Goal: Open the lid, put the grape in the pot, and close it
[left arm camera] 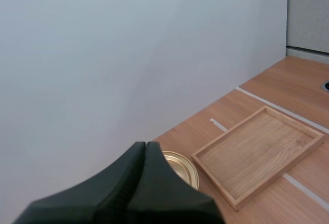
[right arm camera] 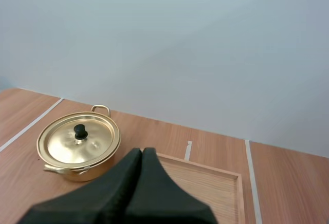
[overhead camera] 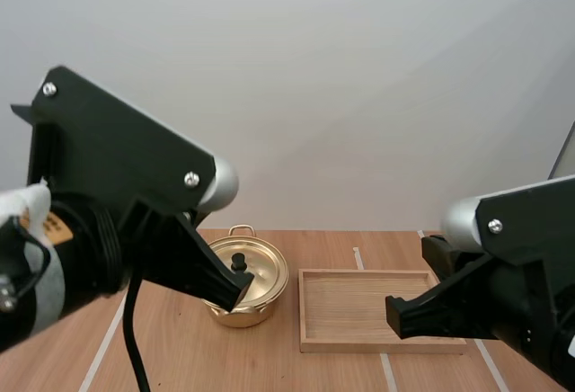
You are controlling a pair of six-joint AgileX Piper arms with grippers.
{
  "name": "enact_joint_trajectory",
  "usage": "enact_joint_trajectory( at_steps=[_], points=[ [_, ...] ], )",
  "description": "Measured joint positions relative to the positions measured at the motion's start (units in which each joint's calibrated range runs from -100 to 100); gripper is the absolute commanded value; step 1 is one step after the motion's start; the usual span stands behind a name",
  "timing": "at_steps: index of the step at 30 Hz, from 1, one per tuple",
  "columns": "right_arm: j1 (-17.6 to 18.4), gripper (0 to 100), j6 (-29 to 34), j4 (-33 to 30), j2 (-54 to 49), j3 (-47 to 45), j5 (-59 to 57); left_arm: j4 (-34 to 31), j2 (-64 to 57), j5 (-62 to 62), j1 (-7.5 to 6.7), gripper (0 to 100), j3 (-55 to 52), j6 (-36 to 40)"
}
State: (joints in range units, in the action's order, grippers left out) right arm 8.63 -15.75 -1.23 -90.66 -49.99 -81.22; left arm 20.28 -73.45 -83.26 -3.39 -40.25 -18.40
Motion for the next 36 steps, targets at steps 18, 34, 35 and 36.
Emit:
enact_joint_trajectory(
  at_steps=[18, 34, 35, 36],
  points=[
    [-5.5, 0, 0.0, 1.2, -8.9, -18.6, 33.5, -0.1, -25.8, 35.5, 2.03, 0, -28.2, 10.1],
    [-5.7, 0, 0.0, 1.2, -8.9, -48.4, 70.8, -2.1, -26.4, 56.7, 3.07, 0, -47.8, 10.3],
    [-5.7, 0, 0.0, 1.2, -8.9, -49.2, 70.8, -2.1, -26.4, 57.3, 3.07, 0, -48.7, 10.3],
    [-5.8, 0, 0.0, 1.2, -8.9, -49.7, 70.1, -2.1, -26.4, 61.9, 3.07, 0, -52.1, 10.4]
  ],
)
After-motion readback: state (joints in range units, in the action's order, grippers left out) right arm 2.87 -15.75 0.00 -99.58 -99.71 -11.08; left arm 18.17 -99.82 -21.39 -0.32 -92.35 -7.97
